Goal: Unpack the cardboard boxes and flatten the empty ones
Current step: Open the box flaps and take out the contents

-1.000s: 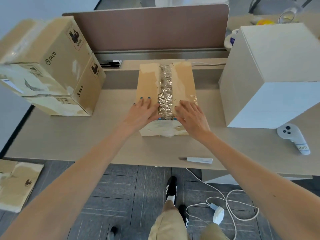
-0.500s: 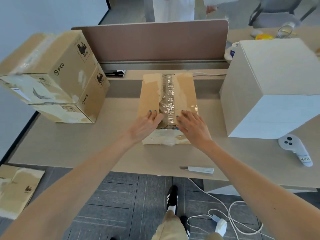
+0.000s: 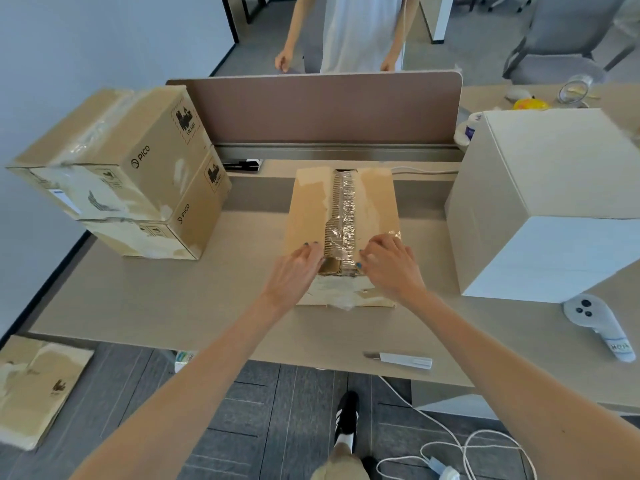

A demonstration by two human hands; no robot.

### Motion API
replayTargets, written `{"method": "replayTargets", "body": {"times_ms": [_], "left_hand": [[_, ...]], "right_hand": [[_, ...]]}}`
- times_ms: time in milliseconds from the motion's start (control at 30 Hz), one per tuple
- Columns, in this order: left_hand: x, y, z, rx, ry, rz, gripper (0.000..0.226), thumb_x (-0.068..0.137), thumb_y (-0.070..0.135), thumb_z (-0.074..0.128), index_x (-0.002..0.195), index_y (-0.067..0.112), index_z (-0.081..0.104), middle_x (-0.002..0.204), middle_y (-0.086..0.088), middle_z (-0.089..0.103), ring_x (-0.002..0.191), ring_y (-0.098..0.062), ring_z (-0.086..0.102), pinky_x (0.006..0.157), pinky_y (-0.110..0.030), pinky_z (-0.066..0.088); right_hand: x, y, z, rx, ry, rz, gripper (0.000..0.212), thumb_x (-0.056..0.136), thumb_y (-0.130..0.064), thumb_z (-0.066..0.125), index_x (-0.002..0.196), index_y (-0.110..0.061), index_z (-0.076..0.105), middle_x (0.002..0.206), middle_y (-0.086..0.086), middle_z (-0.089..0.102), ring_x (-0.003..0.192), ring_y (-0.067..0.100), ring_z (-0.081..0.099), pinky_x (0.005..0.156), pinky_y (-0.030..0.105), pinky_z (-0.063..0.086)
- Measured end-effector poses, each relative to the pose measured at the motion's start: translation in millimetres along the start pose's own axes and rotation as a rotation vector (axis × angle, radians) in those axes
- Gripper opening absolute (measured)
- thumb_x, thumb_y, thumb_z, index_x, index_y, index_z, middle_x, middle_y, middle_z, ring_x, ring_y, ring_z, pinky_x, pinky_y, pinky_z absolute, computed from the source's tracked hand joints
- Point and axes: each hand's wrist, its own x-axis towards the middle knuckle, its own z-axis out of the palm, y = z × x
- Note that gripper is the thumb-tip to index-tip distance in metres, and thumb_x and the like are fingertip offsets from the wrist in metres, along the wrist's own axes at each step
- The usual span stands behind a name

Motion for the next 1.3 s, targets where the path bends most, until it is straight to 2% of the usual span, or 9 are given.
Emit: {"method": "replayTargets", "body": {"times_ms": [133,300,467,600,733,867,1033,1200,1300], "left_hand": [[-8,4,7,-0.05,-0.156,-0.106,0.045,0.096,0.038,0.043,0.116,0.0,0.057,0.116,-0.016,0.066,0.111,-0.036,0.064,0.08,-0.047,0.056],[7,16,7,-0.186,-0.413,-0.431,0.069,0.093,0.067,0.024,0.134,0.015,0.043,0.153,-0.005,0.034,0.147,-0.033,0.021,0.112,-0.062,0.022],[45,31,16,-0.244,-0.51,-0.748,0.076,0.093,0.066,0.042,0.147,0.015,0.026,0.164,-0.016,-0.004,0.15,-0.038,-0.012,0.11,-0.071,0.004],[64,31,25,-0.202,-0.587,-0.85,0.088,0.09,0.063,0.049,0.154,0.015,0.011,0.164,-0.017,-0.013,0.149,-0.041,-0.016,0.107,-0.075,0.009],[74,25,19,-0.223,-0.567,-0.862,0.081,0.086,0.047,0.06,0.149,0.017,0.02,0.158,-0.015,0.016,0.144,-0.046,0.011,0.103,-0.069,0.031],[85,12,1,-0.205,-0.566,-0.704,0.059,0.088,0.035,0.058,0.136,0.012,0.032,0.123,-0.013,0.053,0.108,-0.037,0.052,0.084,-0.049,0.05],[95,10,-27,-0.181,-0.547,-0.494,0.022,0.096,0.013,0.052,0.116,0.003,0.054,0.11,-0.011,0.063,0.078,-0.022,0.059,0.053,-0.024,0.039],[76,12,-10,-0.135,-0.48,-0.479,0.048,0.095,0.029,0.052,0.14,0.014,0.039,0.13,-0.011,0.057,0.11,-0.03,0.058,0.081,-0.04,0.048],[73,10,8,-0.157,-0.536,-0.524,0.06,0.097,0.049,0.05,0.147,0.022,0.031,0.158,-0.015,0.026,0.146,-0.041,0.02,0.108,-0.066,0.027]], "right_hand": [[5,12,-6,0.086,-0.001,0.099,0.035,0.091,-0.021,0.052,0.126,-0.023,0.054,0.135,-0.001,0.04,0.13,0.021,0.033,0.103,0.035,0.023],[4,13,2,0.107,-0.047,0.128,0.044,0.092,-0.021,0.053,0.134,-0.023,0.044,0.144,0.0,0.027,0.137,0.021,0.018,0.109,0.041,0.025],[2,16,15,0.222,-0.045,0.123,0.044,0.095,-0.016,0.045,0.138,-0.018,0.036,0.148,0.004,0.017,0.139,0.02,0.007,0.112,0.044,0.024],[2,18,16,0.25,-0.046,0.107,0.043,0.098,-0.017,0.043,0.14,-0.018,0.034,0.149,0.004,0.015,0.139,0.018,0.005,0.113,0.04,0.02],[0,20,19,0.236,-0.029,0.093,0.042,0.099,-0.018,0.04,0.14,-0.018,0.033,0.149,0.004,0.015,0.138,0.018,0.005,0.114,0.04,0.021],[-2,20,18,0.258,-0.025,0.111,0.041,0.098,-0.018,0.039,0.139,-0.022,0.034,0.151,-0.001,0.013,0.141,0.014,0.0,0.114,0.039,0.021],[-1,18,16,0.229,-0.066,0.131,0.042,0.097,-0.018,0.04,0.138,-0.024,0.033,0.15,-0.002,0.012,0.141,0.013,0.0,0.115,0.039,0.018],[22,11,-4,0.069,-0.03,0.138,0.036,0.091,-0.023,0.049,0.127,-0.022,0.047,0.133,0.002,0.034,0.13,0.024,0.026,0.108,0.037,0.023],[38,17,-13,0.086,0.001,0.158,0.033,0.094,-0.02,0.049,0.127,-0.022,0.05,0.134,0.003,0.038,0.129,0.022,0.031,0.105,0.037,0.026]]}}
